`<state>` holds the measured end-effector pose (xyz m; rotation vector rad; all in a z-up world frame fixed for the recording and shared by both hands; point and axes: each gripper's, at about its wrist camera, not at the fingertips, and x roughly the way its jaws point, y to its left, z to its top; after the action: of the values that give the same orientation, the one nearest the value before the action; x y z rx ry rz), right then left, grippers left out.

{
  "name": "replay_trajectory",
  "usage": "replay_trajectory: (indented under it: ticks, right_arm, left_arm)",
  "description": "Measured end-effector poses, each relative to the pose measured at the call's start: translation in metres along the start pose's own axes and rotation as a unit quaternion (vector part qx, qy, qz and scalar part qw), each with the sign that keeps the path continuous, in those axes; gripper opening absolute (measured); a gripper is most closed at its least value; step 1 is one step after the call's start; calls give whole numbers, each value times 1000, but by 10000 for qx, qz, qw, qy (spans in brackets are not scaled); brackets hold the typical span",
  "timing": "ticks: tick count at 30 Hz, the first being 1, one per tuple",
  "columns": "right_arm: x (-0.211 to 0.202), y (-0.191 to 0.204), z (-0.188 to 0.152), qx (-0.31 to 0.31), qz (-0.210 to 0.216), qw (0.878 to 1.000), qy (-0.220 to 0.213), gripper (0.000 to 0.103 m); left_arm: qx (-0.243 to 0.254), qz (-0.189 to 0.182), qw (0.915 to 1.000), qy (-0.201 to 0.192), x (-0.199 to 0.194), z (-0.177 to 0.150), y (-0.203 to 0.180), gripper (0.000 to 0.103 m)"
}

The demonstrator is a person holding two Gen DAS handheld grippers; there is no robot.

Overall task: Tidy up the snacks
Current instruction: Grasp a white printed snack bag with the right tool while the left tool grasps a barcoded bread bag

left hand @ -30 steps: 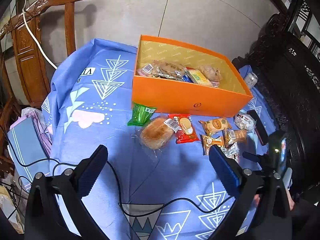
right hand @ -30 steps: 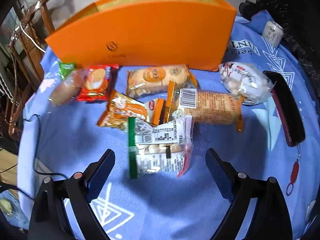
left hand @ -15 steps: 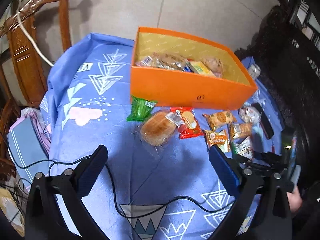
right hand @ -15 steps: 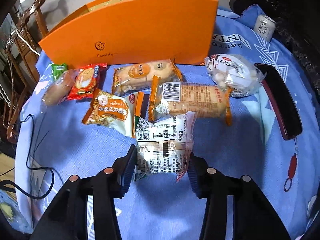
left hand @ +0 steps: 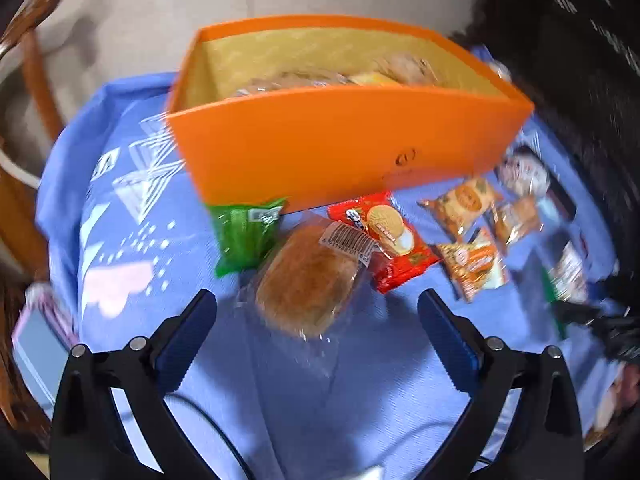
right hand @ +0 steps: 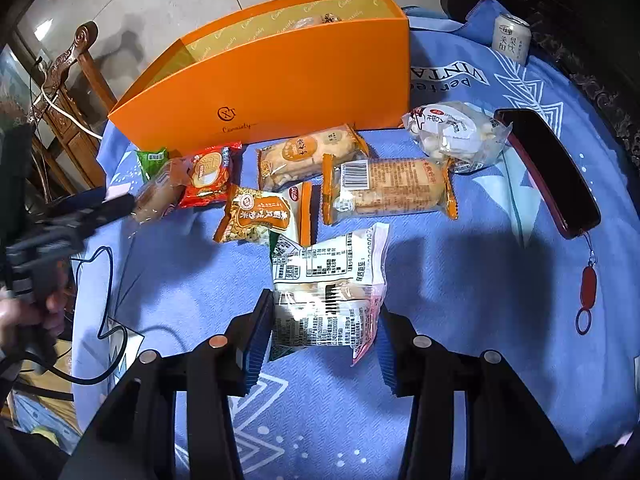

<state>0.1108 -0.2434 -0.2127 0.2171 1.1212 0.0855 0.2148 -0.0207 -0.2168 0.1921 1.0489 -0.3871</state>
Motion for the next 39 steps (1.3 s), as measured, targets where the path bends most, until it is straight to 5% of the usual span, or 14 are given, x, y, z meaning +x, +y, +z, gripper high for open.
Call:
replay_trajectory:
  ticks: [7,17,27,39]
  right_arm:
    - [-1,0,1,59,-28,10000,55,48]
    - [5,2,5,90,-127,9998,152,48]
    - [0,4,5,73,-121,9999,54,48]
    - [-33,18,9,-106,46,9992,-372,48]
  left_arm:
    - [998,128,9949,57,31,-6,-6,89]
    - [1475,318,9885,-44,48,-9,1,65]
    - [1009,134,9947,-111,28,-24,4,57]
    - [235,-46,9982,-551,-45,-33,7,57]
